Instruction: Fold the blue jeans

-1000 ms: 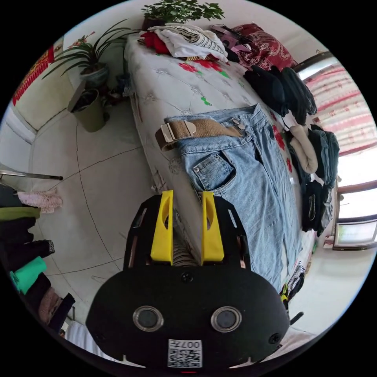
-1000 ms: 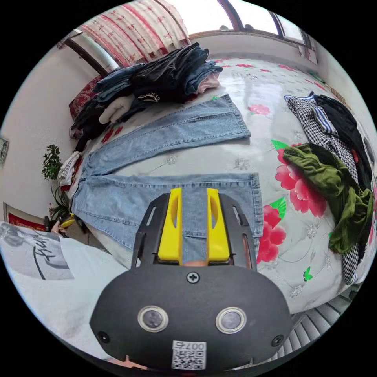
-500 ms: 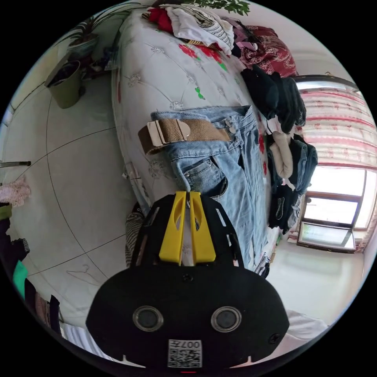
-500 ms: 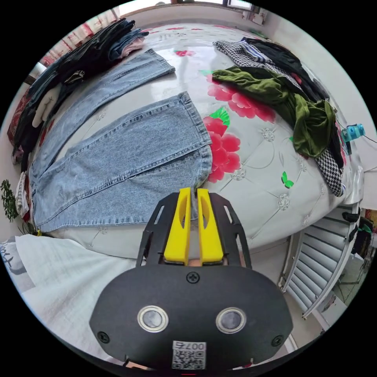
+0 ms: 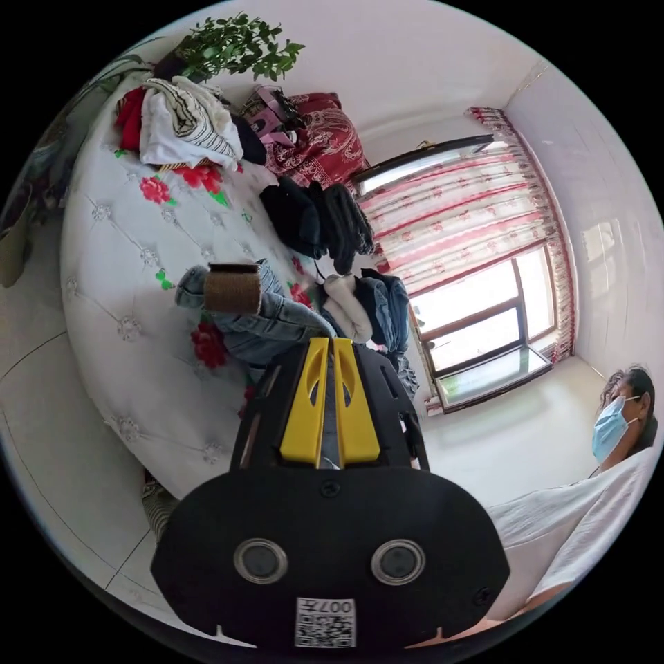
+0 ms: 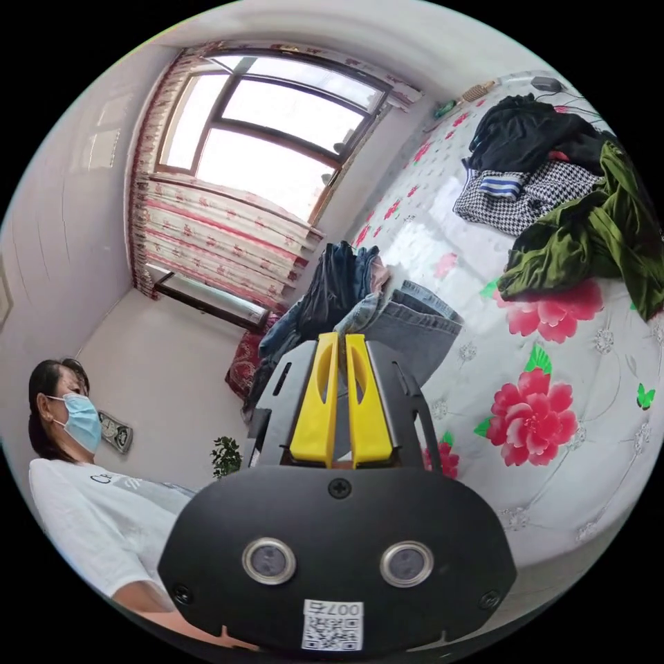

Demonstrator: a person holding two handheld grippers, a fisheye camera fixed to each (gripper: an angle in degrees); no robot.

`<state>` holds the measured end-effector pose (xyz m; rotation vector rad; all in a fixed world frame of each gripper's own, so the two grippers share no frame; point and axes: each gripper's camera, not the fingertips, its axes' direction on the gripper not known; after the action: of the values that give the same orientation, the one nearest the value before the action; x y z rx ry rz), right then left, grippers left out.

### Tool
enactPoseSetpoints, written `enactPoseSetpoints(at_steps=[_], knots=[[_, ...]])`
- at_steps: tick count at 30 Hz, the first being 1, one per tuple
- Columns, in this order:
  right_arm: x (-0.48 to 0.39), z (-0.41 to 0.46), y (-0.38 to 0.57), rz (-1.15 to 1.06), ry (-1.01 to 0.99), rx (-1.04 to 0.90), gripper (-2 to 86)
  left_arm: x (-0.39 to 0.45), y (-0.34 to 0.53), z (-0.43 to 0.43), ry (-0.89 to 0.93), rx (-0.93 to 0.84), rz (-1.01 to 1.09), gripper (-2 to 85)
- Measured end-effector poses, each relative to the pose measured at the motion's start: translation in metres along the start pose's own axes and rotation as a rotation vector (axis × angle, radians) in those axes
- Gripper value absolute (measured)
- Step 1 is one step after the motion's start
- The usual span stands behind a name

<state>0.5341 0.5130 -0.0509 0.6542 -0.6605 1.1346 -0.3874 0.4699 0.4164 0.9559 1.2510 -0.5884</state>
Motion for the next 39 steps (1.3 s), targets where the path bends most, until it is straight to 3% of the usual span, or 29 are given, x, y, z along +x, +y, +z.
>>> enactPoseSetpoints(at_steps=[6, 13, 17, 22, 26, 30, 36, 39], knots=[[-0.032, 0.037, -0.039, -0.044, 0.072, 0.027, 0.0, 0.053, -0.033, 0.064, -0.119, -0.076, 0.178, -0.6], [-0.038, 0.178, -0.130, 0.031, 0.453, 0.065, 1.7, 0.077, -0.102, 0.290, -0.379, -0.302, 0.187, 5.1], [-0.010, 0.246, -0.141, 0.061, 0.377, -0.134, 2.9, 0.096, -0.090, 0.349, -0.632, -0.356, 0.292, 5.3], [0.014, 0.270, -0.107, -0.071, 0.432, -0.372, 4.0, 0.097, -0.032, 0.334, -0.763, -0.377, 0.483, 4.3], [0.028, 0.269, -0.079, -0.113, 0.422, -0.532, 4.6, 0.091, 0.016, 0.287, -0.762, -0.339, 0.431, 4.2], [0.015, 0.304, -0.032, -0.208, 0.194, -0.793, 4.9, 0.085, 0.053, 0.274, -0.722, -0.370, 0.346, 5.4], [-0.029, 0.401, 0.070, -0.450, -0.003, -1.245, 4.6, 0.104, 0.068, 0.328, -0.763, -0.466, 0.514, 4.8], [-0.056, 0.446, 0.106, -0.568, -0.046, -1.343, 4.2, 0.109, 0.061, 0.369, -0.821, -0.544, 0.604, 4.9]])
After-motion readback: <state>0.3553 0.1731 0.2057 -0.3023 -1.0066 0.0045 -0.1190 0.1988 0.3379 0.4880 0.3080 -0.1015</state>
